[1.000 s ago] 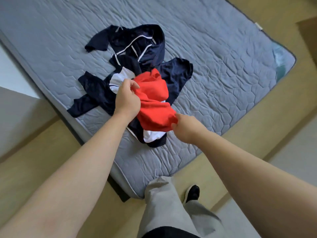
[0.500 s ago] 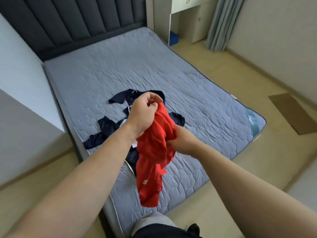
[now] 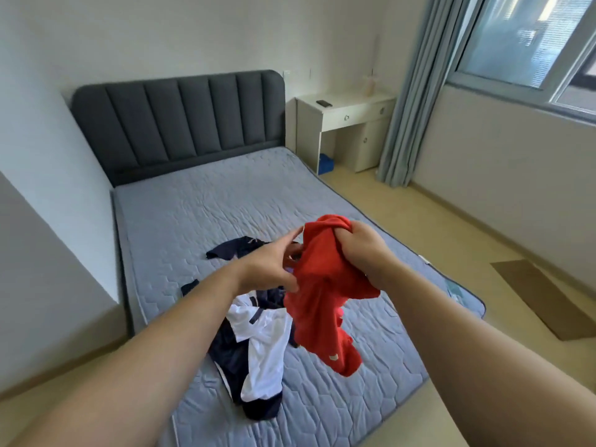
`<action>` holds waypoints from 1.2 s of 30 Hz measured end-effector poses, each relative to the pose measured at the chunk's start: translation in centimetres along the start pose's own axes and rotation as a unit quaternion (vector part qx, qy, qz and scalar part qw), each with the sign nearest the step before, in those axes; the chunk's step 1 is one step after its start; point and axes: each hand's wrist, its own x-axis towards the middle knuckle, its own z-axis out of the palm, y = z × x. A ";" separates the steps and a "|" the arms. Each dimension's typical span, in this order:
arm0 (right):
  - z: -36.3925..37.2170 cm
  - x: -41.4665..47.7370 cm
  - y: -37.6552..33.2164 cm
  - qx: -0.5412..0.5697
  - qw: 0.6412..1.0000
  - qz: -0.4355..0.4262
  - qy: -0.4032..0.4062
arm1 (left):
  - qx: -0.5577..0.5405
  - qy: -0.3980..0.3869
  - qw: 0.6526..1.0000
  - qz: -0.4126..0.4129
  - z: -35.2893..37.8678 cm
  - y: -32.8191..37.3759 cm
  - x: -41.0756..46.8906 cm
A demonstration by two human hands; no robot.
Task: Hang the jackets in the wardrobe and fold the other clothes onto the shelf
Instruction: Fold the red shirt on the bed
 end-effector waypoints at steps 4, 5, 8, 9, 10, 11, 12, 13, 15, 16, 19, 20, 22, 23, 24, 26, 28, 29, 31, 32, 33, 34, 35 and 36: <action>-1.9 0.7 -0.5 -0.065 0.998 0.024 0.006 | 0.137 0.081 0.987 0.017 1.9 0.8 0.8; -2.3 0.8 -0.4 -0.062 0.998 0.028 0.007 | 0.151 0.107 0.982 0.037 2.0 1.0 1.1; -4.2 0.7 -0.2 -0.022 0.997 0.065 -0.019 | 0.198 0.196 0.959 0.053 1.9 2.4 2.1; -5.0 0.5 -0.1 -0.015 0.996 0.079 -0.045 | 0.193 0.228 0.954 0.037 1.7 2.9 2.6; -5.7 0.4 0.0 -0.033 0.993 0.084 -0.079 | 0.180 0.260 0.949 0.014 1.3 3.0 3.1; -6.5 0.3 0.2 -0.078 0.988 0.076 -0.110 | 0.165 0.291 0.942 -0.008 0.8 3.3 3.6; -7.2 0.3 0.5 -0.140 0.979 0.058 -0.139 | 0.147 0.315 0.937 -0.026 0.2 3.5 4.1; -7.9 0.3 0.8 -0.205 0.966 0.034 -0.156 | 0.122 0.326 0.937 -0.034 -0.2 3.7 4.4; -8.7 0.5 1.5 -0.303 0.943 -0.018 -0.134 | 0.101 0.319 0.942 -0.029 -0.9 4.0 4.6; -9.1 0.7 1.7 -0.335 0.936 -0.041 -0.102 | 0.113 0.311 0.943 -0.026 -1.2 4.2 4.6; -9.8 1.1 2.4 -0.385 0.920 -0.072 -0.037 | 0.113 0.316 0.941 -0.034 -1.5 4.3 5.0; -10.0 1.1 2.4 -0.384 0.920 -0.067 -0.042 | 0.109 0.337 0.934 -0.033 -1.5 4.4 5.3; -10.4 0.7 2.3 -0.392 0.915 -0.047 -0.083 | 0.110 0.385 0.916 -0.031 -1.6 4.5 5.8; -10.5 0.5 2.2 -0.417 0.902 -0.041 -0.106 | 0.113 0.397 0.911 -0.027 -1.5 4.6 6.0; -10.5 0.3 2.2 -0.447 0.886 -0.034 -0.123 | 0.126 0.399 0.908 -0.016 -1.5 4.5 6.1; -10.3 0.2 2.5 -0.487 0.863 -0.022 -0.132 | 0.166 0.391 0.905 0.008 -1.6 4.3 6.4; -10.3 0.1 3.0 -0.508 0.853 -0.024 -0.119 | 0.185 0.391 0.901 0.025 -1.9 4.2 6.6; -10.3 0.1 3.3 -0.516 0.848 -0.025 -0.113 | 0.188 0.395 0.899 0.030 -2.0 4.1 6.7; -10.7 -0.1 3.9 -0.537 0.836 -0.021 -0.113 | 0.183 0.410 0.893 0.024 -2.3 4.1 7.0; -11.0 -0.2 4.3 -0.547 0.829 -0.018 -0.115 | 0.177 0.419 0.891 0.016 -2.5 4.0 7.2; -11.4 -0.2 4.7 -0.558 0.822 -0.015 -0.112 | 0.169 0.426 0.889 0.007 -2.7 4.0 7.3; -11.9 -0.2 5.2 -0.567 0.817 -0.013 -0.103 | 0.162 0.432 0.887 -0.001 -2.9 3.9 7.4; -12.4 -0.1 5.6 -0.571 0.816 -0.008 -0.090 | 0.157 0.434 0.887 -0.010 -3.0 3.9 7.4; -13.0 0.0 6.0 -0.570 0.818 0.002 -0.078 | 0.155 0.433 0.888 -0.016 -3.1 4.0 7.5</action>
